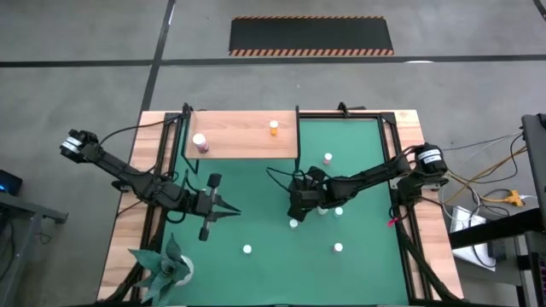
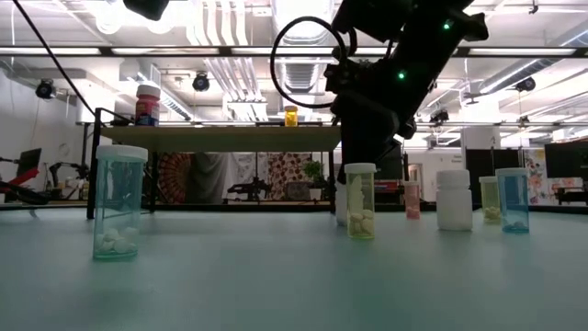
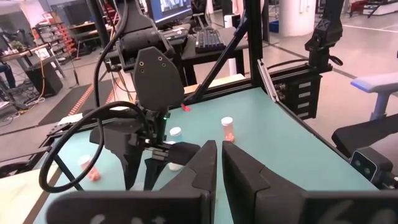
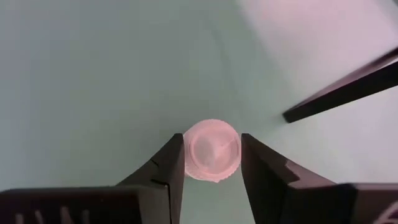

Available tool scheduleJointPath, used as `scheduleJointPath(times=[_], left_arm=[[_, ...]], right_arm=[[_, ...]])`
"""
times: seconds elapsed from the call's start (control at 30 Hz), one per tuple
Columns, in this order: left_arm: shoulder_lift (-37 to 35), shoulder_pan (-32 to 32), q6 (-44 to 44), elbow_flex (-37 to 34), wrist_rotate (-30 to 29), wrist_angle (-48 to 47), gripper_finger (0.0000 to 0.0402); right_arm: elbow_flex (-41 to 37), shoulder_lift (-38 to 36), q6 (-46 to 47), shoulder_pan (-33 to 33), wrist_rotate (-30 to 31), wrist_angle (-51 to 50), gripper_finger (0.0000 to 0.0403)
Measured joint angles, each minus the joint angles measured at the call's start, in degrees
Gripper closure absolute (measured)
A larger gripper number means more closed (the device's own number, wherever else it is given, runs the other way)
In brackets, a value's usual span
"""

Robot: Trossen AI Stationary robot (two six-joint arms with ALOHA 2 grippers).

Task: Pick and place medicine bottles onto shelf by color
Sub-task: Put the left white pill bottle on the shelf

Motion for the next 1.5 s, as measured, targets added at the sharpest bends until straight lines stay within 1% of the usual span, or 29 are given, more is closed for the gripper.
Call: scheduleJointPath(times=[0.07,0.13,0.23,0.3,0.37,0.47,0.57,0.83,1.0,1.27,1.37,1.5], left_arm=[[0.0,0.0,0.0,0.1,-0.1,1.0,0.0393],[-0.4,0.0,0.0,0.1,-0.3,3.6,0.0393],[-1.6,0.0,0.0,-0.3,-1.1,6.8,0.0393],[-2.3,0.0,1.1,-0.7,-2.8,7.3,0.0393],[-3.2,0.0,3.2,-0.8,-5.7,7.7,0.0393],[-5.1,0.1,7.3,-0.8,-10.0,10.9,0.0393],[-6.9,0.1,8.8,-1.1,-11.8,11.5,0.0393],[-8.9,0.1,8.5,-4.7,-11.8,12.2,0.0393],[-10.9,0.0,8.5,-5.8,-11.8,11.7,0.0393],[-13.8,0.0,8.6,-7.2,-11.8,11.7,0.0393],[-15.6,0.0,8.6,-8.2,-11.8,11.7,0.0393],[-18.2,0.0,8.6,-9.4,-11.7,11.7,0.0393]], right_arm=[[0.0,-0.8,-0.1,0.1,-1.4,-0.1,0.0277],[0.3,-1.9,-0.9,0.3,-4.7,-0.5,0.0268],[1.9,-4.0,-2.8,0.9,-10.6,-1.8,0.0266],[4.1,-5.7,-4.8,1.8,-13.1,-4.8,0.0271],[7.1,-7.1,-6.4,2.9,-13.4,-8.5,0.0277],[12.6,-8.5,-8.8,3.9,-13.4,-13.1,0.028],[18.6,-8.5,-11.1,4.0,-13.4,-17.0,0.0279],[35.1,-2.5,-18.4,4.0,-13.4,-26.9,0.0278],[43.7,1.8,-22.8,3.1,-13.4,-27.7,0.0277],[56.4,10.5,-30.1,-0.4,-13.3,-31.7,0.0276],[61.2,13.8,-33.0,-2.5,-13.3,-33.5,0.0276],[65.7,17.2,-35.4,-5.6,-13.3,-33.8,0.0276]])
